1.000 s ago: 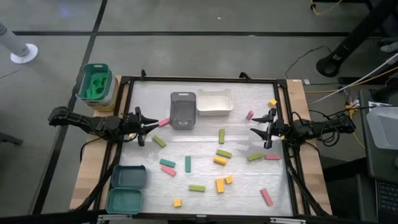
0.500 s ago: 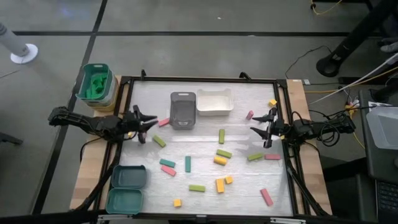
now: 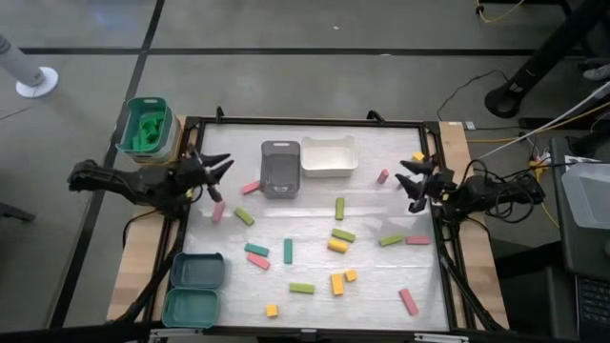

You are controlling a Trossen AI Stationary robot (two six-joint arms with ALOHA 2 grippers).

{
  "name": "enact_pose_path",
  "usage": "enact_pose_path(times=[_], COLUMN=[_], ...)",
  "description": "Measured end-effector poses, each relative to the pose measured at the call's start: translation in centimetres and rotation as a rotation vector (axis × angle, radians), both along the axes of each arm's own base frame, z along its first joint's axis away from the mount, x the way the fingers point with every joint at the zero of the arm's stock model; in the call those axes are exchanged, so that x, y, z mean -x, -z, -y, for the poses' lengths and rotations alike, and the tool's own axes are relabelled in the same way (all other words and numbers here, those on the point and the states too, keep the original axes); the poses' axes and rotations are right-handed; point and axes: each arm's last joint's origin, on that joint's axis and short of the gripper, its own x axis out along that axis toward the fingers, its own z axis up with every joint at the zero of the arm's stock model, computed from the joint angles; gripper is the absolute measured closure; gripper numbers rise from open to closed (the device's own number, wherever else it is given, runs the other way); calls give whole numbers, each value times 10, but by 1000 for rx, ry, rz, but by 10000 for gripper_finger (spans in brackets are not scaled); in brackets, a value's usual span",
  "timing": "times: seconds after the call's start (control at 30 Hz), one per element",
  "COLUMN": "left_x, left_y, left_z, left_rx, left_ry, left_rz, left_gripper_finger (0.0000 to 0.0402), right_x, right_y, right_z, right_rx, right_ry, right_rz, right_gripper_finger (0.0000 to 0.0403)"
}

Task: Sort blocks
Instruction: Put the pink block into the black bin

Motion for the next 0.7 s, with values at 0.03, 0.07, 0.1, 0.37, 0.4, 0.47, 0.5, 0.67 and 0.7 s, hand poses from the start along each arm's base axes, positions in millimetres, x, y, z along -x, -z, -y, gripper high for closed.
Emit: enact_pose_path(times=[0.03, 0.07, 0.1, 0.37, 0.4, 0.47, 0.5, 0.67, 0.7], left_x=[-2, -5, -8, -36, -40, -46, -49, -58, -60], left_y=[-5, -9, -13, -21, -18, -9, -4, 21, 25], left_z=[0, -1, -1, -12, -13, -15, -15, -17, -18], left_rx=[18, 35, 50, 167, 181, 205, 226, 343, 348], left_ry=[-9, -18, -29, -165, -163, -129, -105, -48, -56], left_rz=[-26, -55, -84, -294, -324, -411, -455, -658, -689], left_gripper_finger=[315, 315, 314, 231, 219, 200, 194, 188, 189], right_x=[1, 1, 2, 2, 2, 2, 2, 2, 2], right_y=[-2, -4, -6, -5, -5, -5, -5, -5, -5], right_z=[0, 0, 0, 0, 0, 0, 0, 0, 0], right_rx=[-2, -3, -4, 5, 5, 5, 5, 5, 5], right_ry=[0, 0, 0, 0, 0, 0, 0, 0, 0], right_rz=[6, 14, 18, -19, -19, -19, -19, -19, -19], right_gripper_finger=[194, 194, 194, 194, 194, 194, 194, 194, 194])
